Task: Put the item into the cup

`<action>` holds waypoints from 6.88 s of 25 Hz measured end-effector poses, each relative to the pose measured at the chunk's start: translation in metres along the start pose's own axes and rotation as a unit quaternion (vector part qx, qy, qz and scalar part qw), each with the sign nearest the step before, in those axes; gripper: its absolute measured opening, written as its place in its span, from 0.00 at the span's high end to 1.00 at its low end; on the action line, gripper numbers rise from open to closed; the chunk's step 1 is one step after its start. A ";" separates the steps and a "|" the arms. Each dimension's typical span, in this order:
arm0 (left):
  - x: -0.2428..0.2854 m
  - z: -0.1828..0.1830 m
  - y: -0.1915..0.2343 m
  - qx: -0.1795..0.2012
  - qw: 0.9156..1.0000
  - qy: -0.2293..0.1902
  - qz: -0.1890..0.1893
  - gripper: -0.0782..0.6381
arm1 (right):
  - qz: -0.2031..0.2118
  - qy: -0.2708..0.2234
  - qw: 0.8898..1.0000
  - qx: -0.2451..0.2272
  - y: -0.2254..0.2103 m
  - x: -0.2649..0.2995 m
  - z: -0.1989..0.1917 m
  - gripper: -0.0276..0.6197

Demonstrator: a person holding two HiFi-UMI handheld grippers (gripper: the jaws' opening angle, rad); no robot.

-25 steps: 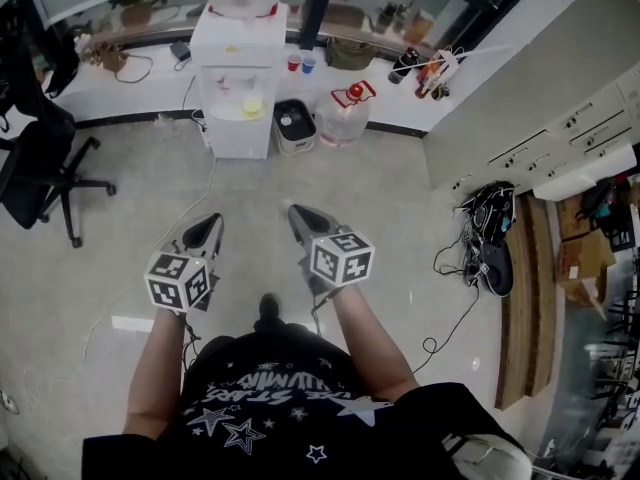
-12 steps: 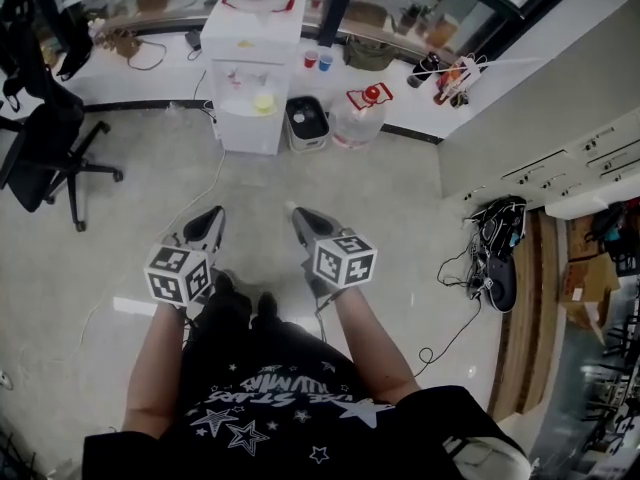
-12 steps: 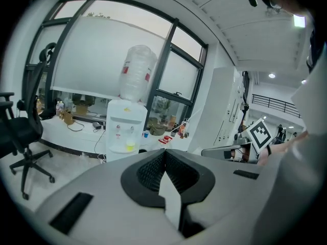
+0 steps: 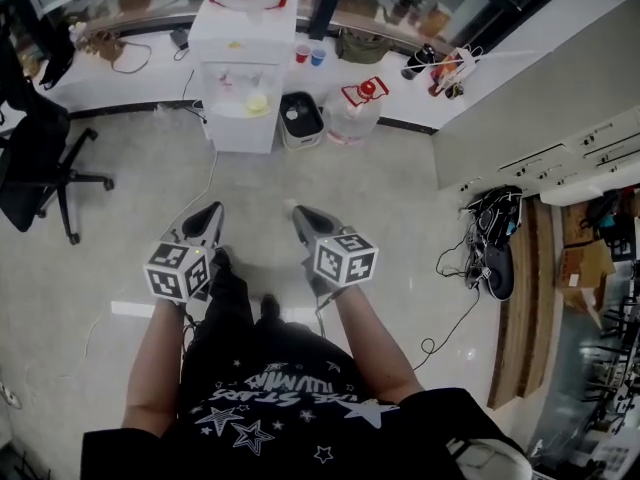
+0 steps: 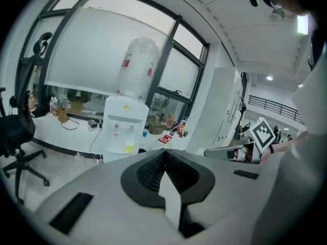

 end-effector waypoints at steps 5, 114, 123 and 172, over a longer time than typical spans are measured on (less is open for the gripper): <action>0.020 0.019 0.041 -0.005 1.000 0.009 -0.014 0.88 | -0.017 0.009 1.000 0.009 -0.002 0.040 0.021 0.95; 0.347 0.025 0.337 -0.113 0.991 0.062 0.026 0.88 | -0.084 0.109 0.990 -0.011 -0.236 0.511 0.123 0.84; 0.337 0.028 0.331 -0.108 0.992 0.061 0.022 0.88 | -0.090 0.100 0.991 -0.004 -0.228 0.495 0.122 0.84; 0.094 0.070 0.193 -0.041 0.995 0.047 -0.072 0.88 | -0.102 0.002 0.994 0.046 -0.014 0.204 0.101 0.96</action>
Point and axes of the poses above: the fingertips, and each gripper's own axes: x forward along the fingers, y to its left, z out of its top, the point moved 6 cm from there along -x, backward along the fingers, and after that the axes turned 7 degrees about y, right-handed, at the moved point
